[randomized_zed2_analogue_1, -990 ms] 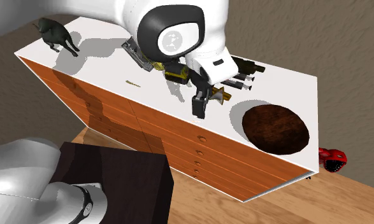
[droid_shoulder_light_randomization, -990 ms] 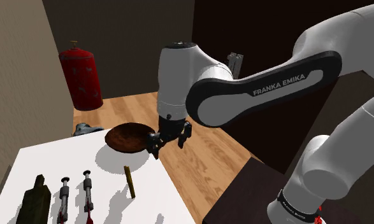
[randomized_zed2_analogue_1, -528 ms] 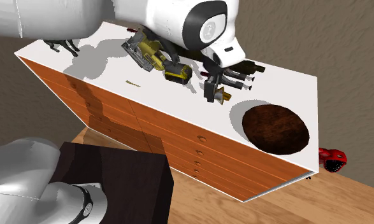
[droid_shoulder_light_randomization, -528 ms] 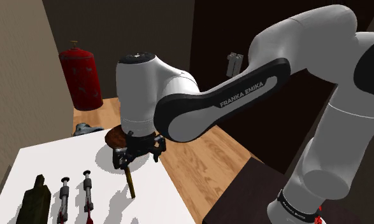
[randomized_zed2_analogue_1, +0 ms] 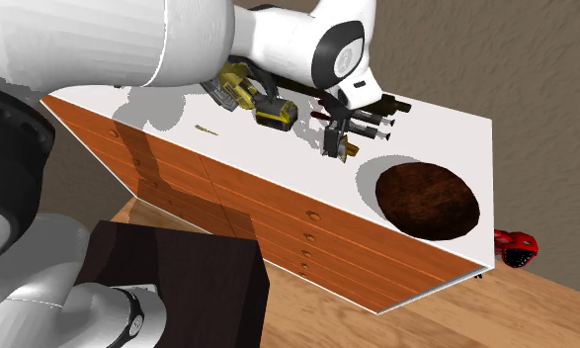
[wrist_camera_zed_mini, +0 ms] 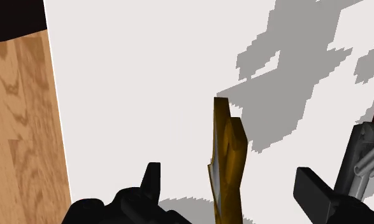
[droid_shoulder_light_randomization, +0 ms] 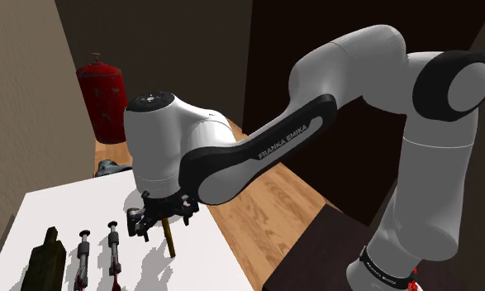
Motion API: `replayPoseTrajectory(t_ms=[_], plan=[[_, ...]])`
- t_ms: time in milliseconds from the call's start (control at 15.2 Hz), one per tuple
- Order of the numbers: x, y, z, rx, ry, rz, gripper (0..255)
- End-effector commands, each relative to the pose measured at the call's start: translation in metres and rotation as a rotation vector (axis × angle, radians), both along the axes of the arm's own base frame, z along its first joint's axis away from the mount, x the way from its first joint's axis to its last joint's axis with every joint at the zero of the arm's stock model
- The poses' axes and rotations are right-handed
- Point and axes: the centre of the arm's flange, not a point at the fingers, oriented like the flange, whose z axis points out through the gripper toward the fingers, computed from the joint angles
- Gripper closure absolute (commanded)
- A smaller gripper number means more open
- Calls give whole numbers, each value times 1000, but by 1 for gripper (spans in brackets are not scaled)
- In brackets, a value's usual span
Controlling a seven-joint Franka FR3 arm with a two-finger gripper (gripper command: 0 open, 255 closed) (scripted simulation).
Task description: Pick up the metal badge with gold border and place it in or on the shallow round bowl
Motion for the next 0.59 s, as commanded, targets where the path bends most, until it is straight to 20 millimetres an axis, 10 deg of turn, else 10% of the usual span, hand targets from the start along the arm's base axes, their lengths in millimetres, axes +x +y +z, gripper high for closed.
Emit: replayPoseTrajectory(t_ms=[0,528], plan=[[1,0,-11,0,0,0,0],[2,0,-19,0,0,0,0]])
